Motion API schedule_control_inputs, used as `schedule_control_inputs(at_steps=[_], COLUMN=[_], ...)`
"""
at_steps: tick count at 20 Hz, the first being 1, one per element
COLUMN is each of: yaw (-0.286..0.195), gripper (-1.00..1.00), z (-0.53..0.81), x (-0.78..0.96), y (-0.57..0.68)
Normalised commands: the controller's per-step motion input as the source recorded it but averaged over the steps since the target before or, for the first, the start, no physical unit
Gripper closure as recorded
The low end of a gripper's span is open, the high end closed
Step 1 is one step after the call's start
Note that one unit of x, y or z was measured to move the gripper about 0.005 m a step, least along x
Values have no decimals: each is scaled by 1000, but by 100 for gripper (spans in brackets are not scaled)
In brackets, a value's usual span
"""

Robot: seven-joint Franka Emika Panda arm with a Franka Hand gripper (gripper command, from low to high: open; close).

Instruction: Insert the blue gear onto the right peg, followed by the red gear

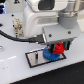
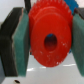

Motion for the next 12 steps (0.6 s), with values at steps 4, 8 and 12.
schedule_control_inputs(at_steps=[4,8,12], yaw=[0,0,0], gripper=[100,100,100], z=[421,149,152], x=[7,32,34], y=[1,0,-35])
